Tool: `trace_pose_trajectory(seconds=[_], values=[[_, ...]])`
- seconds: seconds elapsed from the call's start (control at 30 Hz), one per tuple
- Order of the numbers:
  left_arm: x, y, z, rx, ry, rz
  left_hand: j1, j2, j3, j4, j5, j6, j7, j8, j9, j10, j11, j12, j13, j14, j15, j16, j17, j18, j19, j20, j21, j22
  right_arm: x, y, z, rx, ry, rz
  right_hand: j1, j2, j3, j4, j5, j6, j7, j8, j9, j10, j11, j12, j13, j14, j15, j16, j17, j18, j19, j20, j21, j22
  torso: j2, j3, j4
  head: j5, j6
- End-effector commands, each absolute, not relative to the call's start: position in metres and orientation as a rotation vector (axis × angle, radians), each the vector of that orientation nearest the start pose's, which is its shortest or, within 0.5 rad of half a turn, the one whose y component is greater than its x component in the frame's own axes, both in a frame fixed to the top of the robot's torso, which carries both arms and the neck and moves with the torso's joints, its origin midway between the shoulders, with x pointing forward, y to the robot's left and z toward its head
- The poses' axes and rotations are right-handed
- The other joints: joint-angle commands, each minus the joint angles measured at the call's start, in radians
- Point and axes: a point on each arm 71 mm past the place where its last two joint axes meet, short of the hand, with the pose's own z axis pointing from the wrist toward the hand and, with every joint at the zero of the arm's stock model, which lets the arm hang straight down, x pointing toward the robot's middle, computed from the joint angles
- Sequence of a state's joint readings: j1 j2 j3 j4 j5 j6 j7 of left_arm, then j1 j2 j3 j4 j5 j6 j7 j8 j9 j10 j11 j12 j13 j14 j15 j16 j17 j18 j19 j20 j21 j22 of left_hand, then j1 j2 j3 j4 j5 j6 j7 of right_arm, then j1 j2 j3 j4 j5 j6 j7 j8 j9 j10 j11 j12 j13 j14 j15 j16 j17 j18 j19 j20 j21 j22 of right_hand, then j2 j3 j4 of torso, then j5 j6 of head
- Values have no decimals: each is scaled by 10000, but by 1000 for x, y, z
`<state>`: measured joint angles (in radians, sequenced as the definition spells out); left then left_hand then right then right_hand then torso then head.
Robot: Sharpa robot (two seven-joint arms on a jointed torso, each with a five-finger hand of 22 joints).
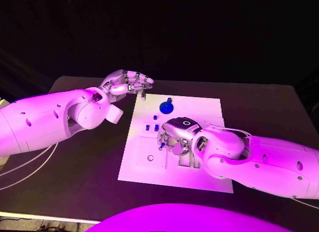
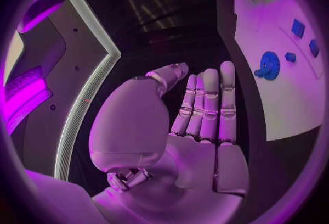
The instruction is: Assemble the parts on the task board
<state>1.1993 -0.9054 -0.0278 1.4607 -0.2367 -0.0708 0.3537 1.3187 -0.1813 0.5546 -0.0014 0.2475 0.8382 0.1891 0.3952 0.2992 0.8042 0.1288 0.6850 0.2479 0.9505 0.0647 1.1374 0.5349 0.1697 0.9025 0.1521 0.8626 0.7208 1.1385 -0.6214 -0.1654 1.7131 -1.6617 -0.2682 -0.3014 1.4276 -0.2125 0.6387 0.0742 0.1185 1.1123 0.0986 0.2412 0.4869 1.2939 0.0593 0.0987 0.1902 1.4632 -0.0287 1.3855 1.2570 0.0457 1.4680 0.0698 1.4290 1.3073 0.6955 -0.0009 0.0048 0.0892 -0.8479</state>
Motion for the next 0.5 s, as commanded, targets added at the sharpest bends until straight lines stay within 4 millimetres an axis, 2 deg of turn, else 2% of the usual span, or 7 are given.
trace_pose_trajectory(seconds=[0.03,0.5], values=[[493,241,-176,-8341,15946,-15803,72,11,-3,-62,42,-67,5,50,13,-74,25,-40,-15,-80,-20,34,-18,134,-7,44,-37,22,389,-49,-234,-5145,17692,7643,-19,88,9,-59,31,9,61,22,17,168,-226,-38,9,500,-64,-52,-3,-186,576,-62,0,2280,-1,3,-5,10,-6],[493,241,-176,-8353,16016,-15809,69,12,-5,-62,42,-70,7,53,17,-83,29,-45,-20,-83,-17,37,-20,133,-8,46,-35,25,386,-45,-240,-5139,17606,7715,-22,90,16,-77,48,1,65,20,21,167,-223,-44,10,499,-65,-52,-5,-188,578,-60,7,2282,1,3,7,4,-30]])
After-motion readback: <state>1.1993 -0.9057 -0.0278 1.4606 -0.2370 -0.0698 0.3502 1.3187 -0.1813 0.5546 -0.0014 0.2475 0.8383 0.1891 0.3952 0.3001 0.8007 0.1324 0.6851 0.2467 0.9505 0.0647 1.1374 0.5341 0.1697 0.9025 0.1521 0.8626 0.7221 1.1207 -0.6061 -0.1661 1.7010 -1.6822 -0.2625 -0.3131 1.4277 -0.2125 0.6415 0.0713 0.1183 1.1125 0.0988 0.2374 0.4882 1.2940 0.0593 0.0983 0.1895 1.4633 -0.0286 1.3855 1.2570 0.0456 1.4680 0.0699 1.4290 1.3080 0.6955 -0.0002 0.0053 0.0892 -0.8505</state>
